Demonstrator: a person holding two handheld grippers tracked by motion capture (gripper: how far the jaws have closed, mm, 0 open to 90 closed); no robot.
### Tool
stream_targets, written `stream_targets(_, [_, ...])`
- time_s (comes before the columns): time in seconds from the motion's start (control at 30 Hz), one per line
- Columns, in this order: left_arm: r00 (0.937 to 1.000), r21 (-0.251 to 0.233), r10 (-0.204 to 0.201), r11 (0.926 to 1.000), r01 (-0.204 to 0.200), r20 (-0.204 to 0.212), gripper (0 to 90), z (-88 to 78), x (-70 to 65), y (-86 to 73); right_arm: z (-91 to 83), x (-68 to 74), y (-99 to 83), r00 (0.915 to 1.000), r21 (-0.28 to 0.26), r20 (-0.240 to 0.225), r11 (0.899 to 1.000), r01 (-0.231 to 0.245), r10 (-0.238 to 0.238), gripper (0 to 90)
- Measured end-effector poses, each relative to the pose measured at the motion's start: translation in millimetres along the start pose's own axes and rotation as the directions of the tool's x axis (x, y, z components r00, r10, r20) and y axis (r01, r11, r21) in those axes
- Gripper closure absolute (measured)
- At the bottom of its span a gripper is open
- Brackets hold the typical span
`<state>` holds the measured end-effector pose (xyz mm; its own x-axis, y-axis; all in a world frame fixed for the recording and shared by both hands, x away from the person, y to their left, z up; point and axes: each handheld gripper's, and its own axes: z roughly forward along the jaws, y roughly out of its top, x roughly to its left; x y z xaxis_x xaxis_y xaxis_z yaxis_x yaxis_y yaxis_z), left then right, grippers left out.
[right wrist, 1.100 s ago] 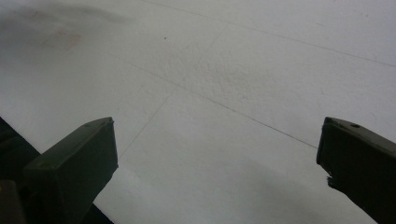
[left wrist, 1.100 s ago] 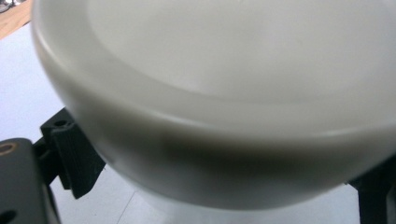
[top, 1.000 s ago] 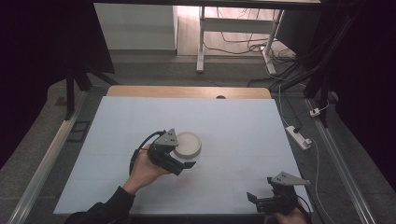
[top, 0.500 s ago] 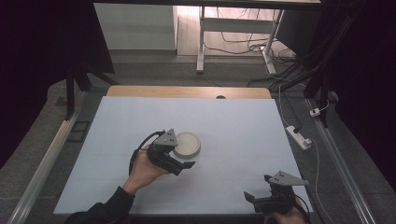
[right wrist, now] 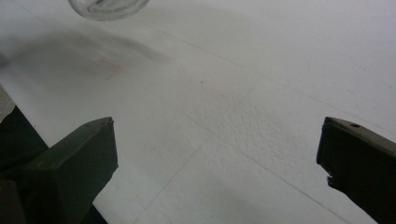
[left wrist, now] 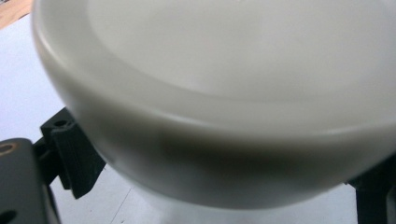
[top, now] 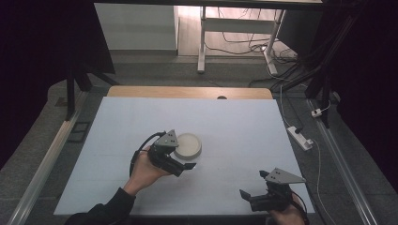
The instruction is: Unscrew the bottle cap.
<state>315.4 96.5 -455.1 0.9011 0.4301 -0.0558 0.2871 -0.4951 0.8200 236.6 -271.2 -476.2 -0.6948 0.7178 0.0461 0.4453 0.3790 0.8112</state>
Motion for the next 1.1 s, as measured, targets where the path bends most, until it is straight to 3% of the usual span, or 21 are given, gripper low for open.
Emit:
stream_targets(0.57, [1.0, 0.0, 0.003, 1.0, -0.003, 0.001, 7.2, 0.3, -1.2, -1.0, 15.4, 14.1, 28.4, 0.9943, -0.063, -0.086, 0.996, 0.058, -0.063, 0.0])
stream_targets(1.1, [0.9999, 0.006, 0.015, 0.9999, -0.015, -0.001, 7.3, 0.9, -3.2, -1.1, 34.4, 26.1, 58.9, 0.981, -0.096, -0.154, 0.99, 0.104, -0.118, 0.0])
